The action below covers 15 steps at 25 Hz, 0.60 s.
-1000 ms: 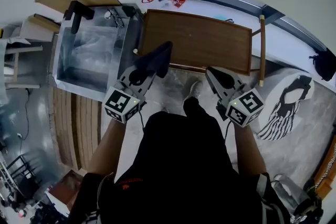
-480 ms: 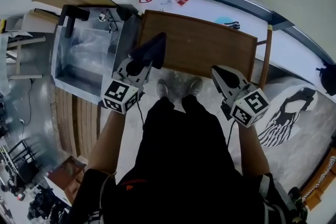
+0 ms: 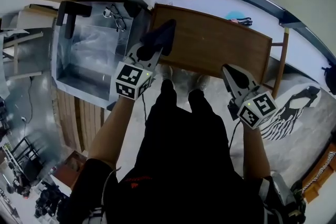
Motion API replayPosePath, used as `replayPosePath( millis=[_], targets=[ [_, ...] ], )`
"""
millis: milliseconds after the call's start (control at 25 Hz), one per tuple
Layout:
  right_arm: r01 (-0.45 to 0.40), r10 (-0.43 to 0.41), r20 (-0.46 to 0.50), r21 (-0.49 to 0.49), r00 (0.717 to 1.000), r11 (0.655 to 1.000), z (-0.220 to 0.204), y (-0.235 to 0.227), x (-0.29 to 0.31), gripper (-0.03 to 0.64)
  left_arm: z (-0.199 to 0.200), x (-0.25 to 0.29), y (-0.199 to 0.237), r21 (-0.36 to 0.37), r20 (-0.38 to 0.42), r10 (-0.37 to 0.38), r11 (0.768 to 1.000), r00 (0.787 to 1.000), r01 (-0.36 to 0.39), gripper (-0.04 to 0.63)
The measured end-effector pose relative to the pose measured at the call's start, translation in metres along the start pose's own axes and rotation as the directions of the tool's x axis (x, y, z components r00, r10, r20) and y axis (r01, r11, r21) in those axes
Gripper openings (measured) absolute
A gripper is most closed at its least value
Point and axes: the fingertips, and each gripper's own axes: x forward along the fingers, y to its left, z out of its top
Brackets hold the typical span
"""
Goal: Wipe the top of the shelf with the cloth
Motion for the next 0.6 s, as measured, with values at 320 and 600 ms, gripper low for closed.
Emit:
replayPosePath(
  millis=[320,600],
  targets=[
    [0.051,-0.049,-0.053,0.034,0.997,0.998,-0.016,0.011,0.050,0.006,-0.013,0.030,0.076,0.012,-0.043,0.047,0.999,0.998,-0.047,0.037],
    [0.058,-0.051,-0.098,0.068,0.994,0.996,-0.030,-0.001,0.074,0.006,-0.012,0.064,0.109,0.020,-0.076,0.069,0.997,0.995,-0.068,0.037]
  ],
)
